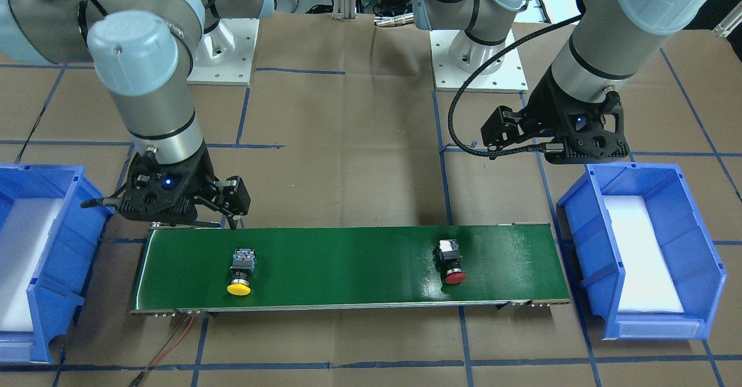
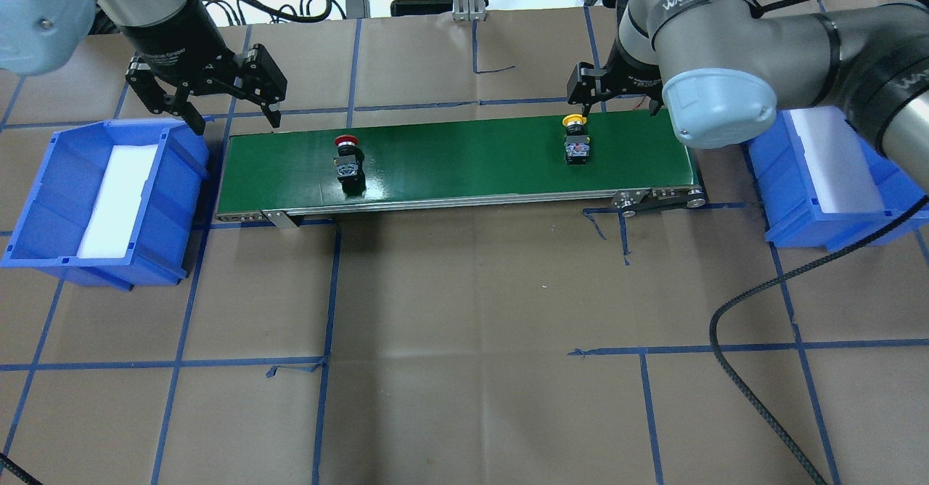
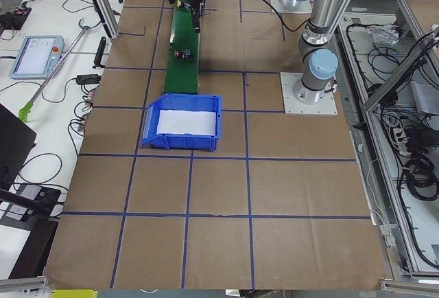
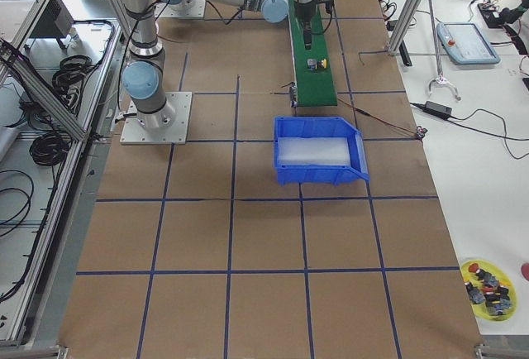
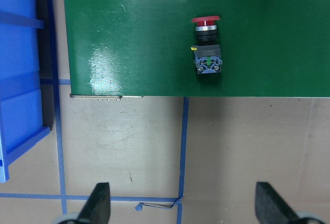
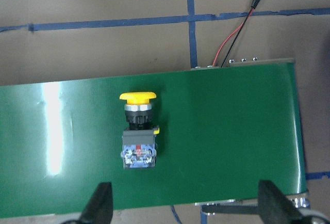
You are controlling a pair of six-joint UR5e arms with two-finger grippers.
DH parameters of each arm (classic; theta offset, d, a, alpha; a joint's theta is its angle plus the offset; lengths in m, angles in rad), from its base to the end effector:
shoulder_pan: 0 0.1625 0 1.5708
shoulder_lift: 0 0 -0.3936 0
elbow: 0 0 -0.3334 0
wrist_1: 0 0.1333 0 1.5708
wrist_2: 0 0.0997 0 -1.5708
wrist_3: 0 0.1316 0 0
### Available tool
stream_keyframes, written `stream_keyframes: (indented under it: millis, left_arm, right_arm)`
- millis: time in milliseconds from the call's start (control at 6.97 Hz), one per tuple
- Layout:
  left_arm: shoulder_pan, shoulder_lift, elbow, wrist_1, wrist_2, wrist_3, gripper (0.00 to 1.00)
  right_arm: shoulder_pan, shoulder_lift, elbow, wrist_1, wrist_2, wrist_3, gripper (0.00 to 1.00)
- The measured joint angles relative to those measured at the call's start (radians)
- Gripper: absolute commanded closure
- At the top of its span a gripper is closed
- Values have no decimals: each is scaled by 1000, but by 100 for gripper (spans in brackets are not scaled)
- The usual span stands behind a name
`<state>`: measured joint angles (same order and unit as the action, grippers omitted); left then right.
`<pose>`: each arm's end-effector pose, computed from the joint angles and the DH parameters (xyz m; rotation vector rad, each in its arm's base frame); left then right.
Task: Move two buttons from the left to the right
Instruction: 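Lower the right gripper onto the yellow button at the belt's far end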
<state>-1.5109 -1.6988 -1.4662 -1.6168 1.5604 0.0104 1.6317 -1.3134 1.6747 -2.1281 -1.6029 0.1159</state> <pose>-0.1061 -0.4811 0.4069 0.0779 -3.1259 -0.1079 0.1614 -0.5266 0.3157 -0.0905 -3.1104 0.3091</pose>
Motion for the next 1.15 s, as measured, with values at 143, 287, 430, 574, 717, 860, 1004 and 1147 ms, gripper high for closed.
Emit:
stream_keyframes:
  millis: [143, 287, 430, 574, 717, 860, 1004, 1147]
  left_arm:
    - [0, 0, 1, 0, 0, -1, 1]
    - [0, -1, 1, 0, 0, -1, 1]
    - [0, -1, 1, 0, 0, -1, 1]
    - [0, -1, 2, 0, 0, -1, 1]
    - [0, -2, 3, 0, 0, -1, 1]
    - [0, -2, 4, 0, 0, -1, 1]
    - [0, -1, 4, 0, 0, -1, 1]
    - [0, -1, 4, 0, 0, -1, 1]
  right_arm:
    - [-11, 50, -3, -35, 0, -3, 0]
    - [-17, 89, -8, -49, 1, -1, 0]
    - [-18, 113, -9, -51, 1, 2, 0]
    - [-18, 126, -5, -46, 2, 5, 0]
    - [-17, 140, -2, -45, 8, 6, 0]
    - [-17, 160, -3, -47, 13, 6, 7]
    - [-18, 181, -6, -50, 16, 5, 42]
    - [-19, 196, -9, -54, 16, 5, 70]
